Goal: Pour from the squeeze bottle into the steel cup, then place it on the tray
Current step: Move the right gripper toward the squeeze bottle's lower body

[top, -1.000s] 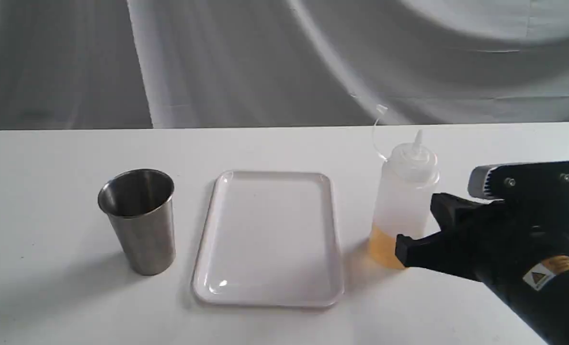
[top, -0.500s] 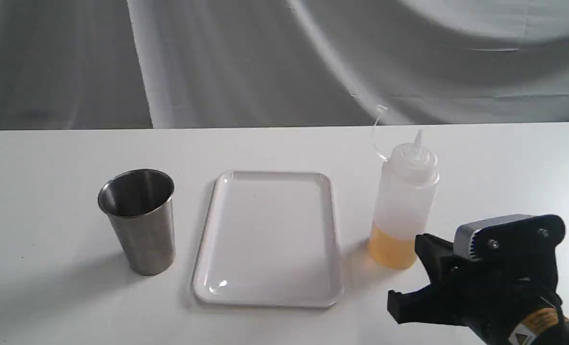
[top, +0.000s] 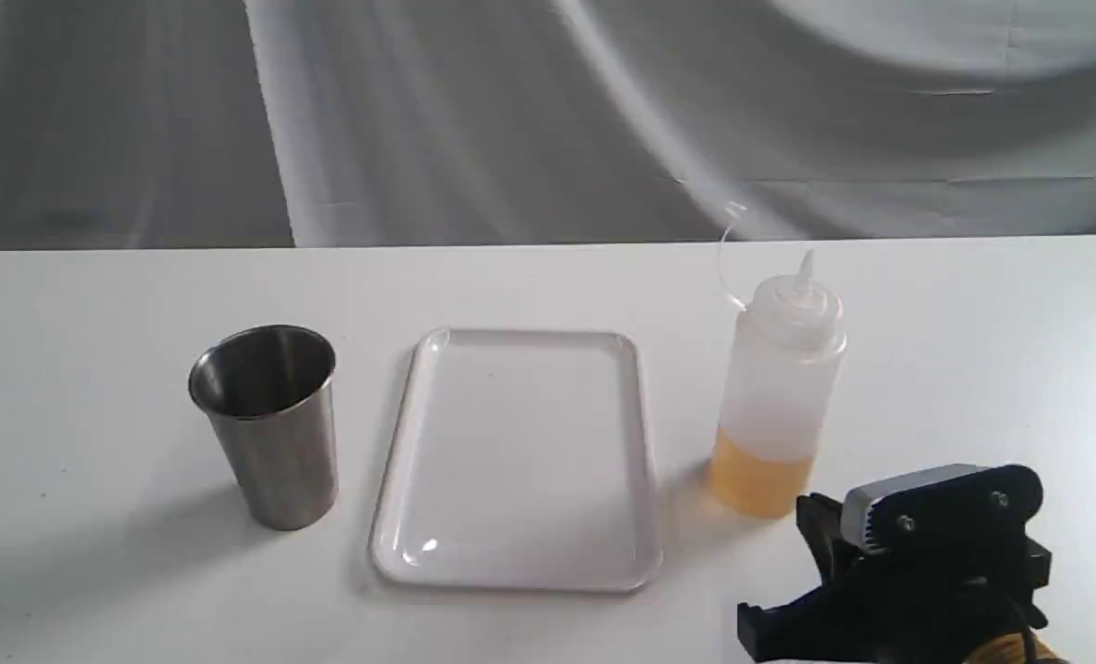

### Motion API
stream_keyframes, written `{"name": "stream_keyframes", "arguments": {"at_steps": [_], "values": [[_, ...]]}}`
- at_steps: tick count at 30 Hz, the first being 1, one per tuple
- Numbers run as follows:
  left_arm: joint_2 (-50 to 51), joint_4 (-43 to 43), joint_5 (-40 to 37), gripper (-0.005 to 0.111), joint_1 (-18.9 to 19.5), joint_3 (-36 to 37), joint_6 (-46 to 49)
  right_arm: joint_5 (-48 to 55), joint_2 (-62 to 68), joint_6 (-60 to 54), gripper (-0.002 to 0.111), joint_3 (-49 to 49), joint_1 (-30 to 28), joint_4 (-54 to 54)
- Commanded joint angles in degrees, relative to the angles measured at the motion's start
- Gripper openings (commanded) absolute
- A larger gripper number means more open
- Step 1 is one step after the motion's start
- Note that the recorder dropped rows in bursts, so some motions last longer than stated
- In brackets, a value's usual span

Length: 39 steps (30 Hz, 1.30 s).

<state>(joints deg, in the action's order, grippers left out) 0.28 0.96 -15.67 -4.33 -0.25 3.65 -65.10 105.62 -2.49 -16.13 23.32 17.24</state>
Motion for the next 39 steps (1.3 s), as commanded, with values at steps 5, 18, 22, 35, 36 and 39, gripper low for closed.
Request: {"name": "stream_keyframes", "arguments": {"at_steps": [5,18,22,35,36,39], "values": [[-0.28,0.13,0.45,0.008,-0.34,0.25,-0.17,-4.87,2.14,-0.07,0.005,0.28,0.09,0.48],[-0.28,0.13,0.45,0.008,-0.34,0.25,-0.17,-4.87,2.14,1.63,0.103,0.28,0.09,4.13],[-0.28,0.13,0.45,0.008,-0.34,0.25,-0.17,-4.87,2.14,3.29,0.104,0.28,0.09,3.75],[-0.28,0.13,0.45,0.008,-0.34,0.25,-0.17,-4.87,2.14,3.4,0.104,-0.03,0.09,3.75],[-0.28,0.13,0.45,0.008,-0.34,0.25,-0.17,-4.87,2.14,3.4,0.104,-0.03,0.09,3.75],[-0.28,0.13,0.45,0.008,-0.34,0.25,-0.17,-4.87,2.14,3.68,0.104,-0.03,-0.02,3.75]]}}
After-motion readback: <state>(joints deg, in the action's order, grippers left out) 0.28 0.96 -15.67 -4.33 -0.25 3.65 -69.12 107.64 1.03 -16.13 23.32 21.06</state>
